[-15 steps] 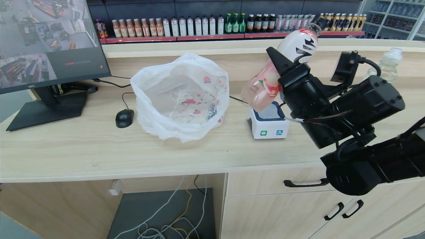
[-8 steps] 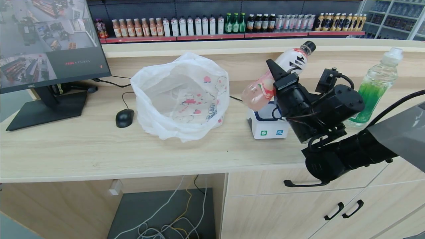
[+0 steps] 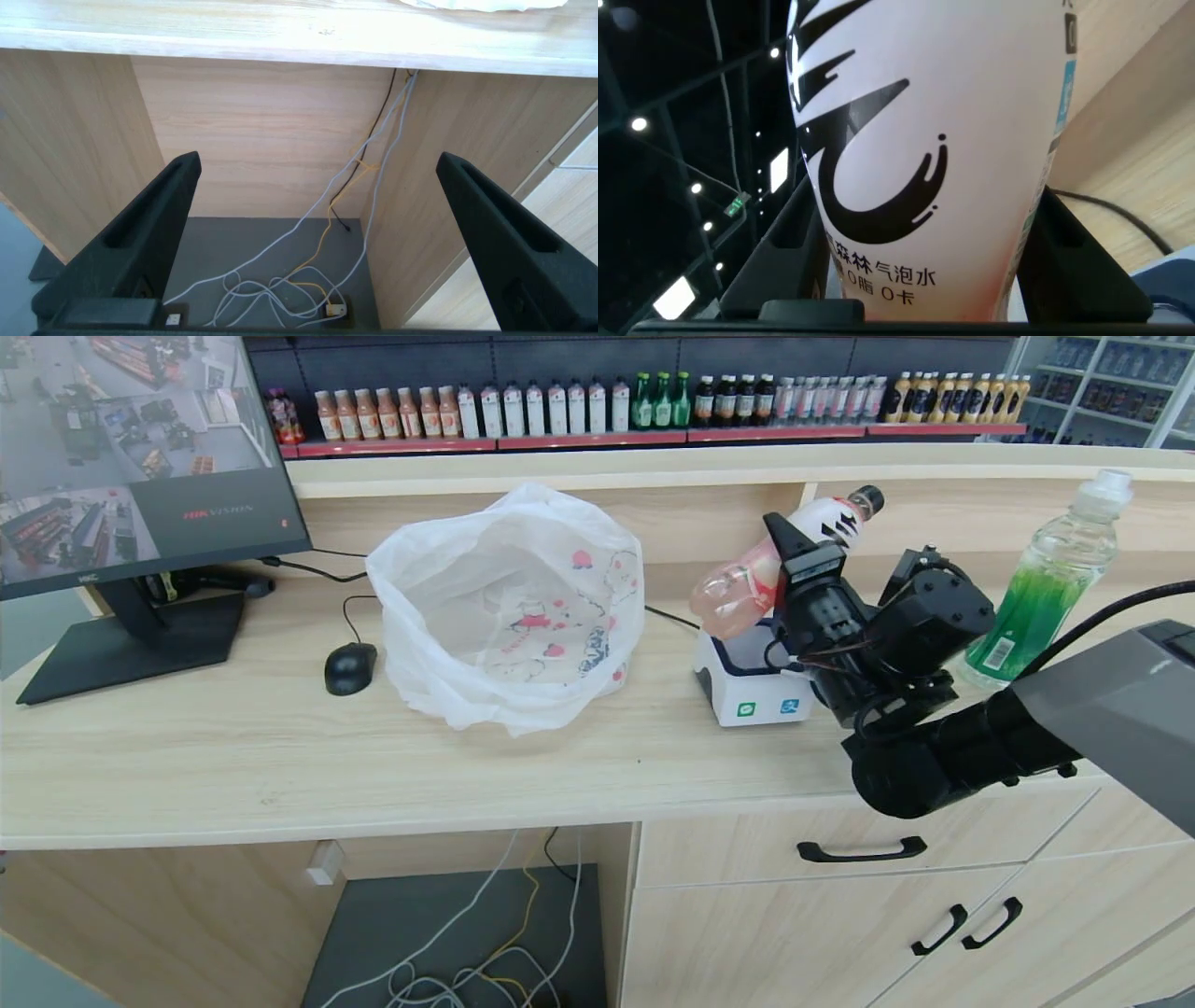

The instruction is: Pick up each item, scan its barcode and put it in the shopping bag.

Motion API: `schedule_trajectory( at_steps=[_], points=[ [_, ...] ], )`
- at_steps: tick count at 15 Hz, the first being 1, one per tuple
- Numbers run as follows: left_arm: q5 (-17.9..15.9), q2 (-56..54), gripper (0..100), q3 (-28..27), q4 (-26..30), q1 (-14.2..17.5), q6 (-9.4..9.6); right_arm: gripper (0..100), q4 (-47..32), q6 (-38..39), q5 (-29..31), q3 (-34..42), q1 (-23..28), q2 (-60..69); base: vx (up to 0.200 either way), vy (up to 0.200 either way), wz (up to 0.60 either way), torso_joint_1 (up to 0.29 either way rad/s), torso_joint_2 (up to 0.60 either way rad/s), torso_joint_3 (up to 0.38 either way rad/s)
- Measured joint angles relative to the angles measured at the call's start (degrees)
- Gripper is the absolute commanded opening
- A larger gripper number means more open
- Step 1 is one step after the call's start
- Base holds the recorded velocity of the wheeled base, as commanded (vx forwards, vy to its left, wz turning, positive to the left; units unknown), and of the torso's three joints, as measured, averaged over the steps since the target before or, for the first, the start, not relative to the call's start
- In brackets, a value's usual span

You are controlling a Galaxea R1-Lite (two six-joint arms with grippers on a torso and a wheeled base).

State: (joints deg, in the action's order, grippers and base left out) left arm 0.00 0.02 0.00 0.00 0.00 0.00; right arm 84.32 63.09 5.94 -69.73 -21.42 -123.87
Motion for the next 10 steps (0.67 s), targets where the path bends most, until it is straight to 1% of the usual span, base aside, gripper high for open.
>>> schedule_trajectory(
  at_steps=[3, 5, 7, 10],
  points=[
    [0.0, 0.0, 100, 0.0, 0.0, 0.0, 0.00, 0, -0.8, 0.3, -0.2, -2.9, 2.8, -1.8, 0.000, 0.000, 0.00, 0.000, 0.00, 0.000],
    [0.0, 0.0, 100, 0.0, 0.0, 0.0, 0.00, 0, -0.9, 1.6, 0.0, -3.2, 3.3, -2.4, 0.000, 0.000, 0.00, 0.000, 0.00, 0.000],
    [0.0, 0.0, 100, 0.0, 0.0, 0.0, 0.00, 0, -1.3, 1.8, 0.0, -3.1, 3.4, -2.4, 0.000, 0.000, 0.00, 0.000, 0.00, 0.000],
    [0.0, 0.0, 100, 0.0, 0.0, 0.0, 0.00, 0, -1.5, 2.0, 0.1, -0.4, 3.5, -1.7, 0.000, 0.000, 0.00, 0.000, 0.00, 0.000]
  ],
)
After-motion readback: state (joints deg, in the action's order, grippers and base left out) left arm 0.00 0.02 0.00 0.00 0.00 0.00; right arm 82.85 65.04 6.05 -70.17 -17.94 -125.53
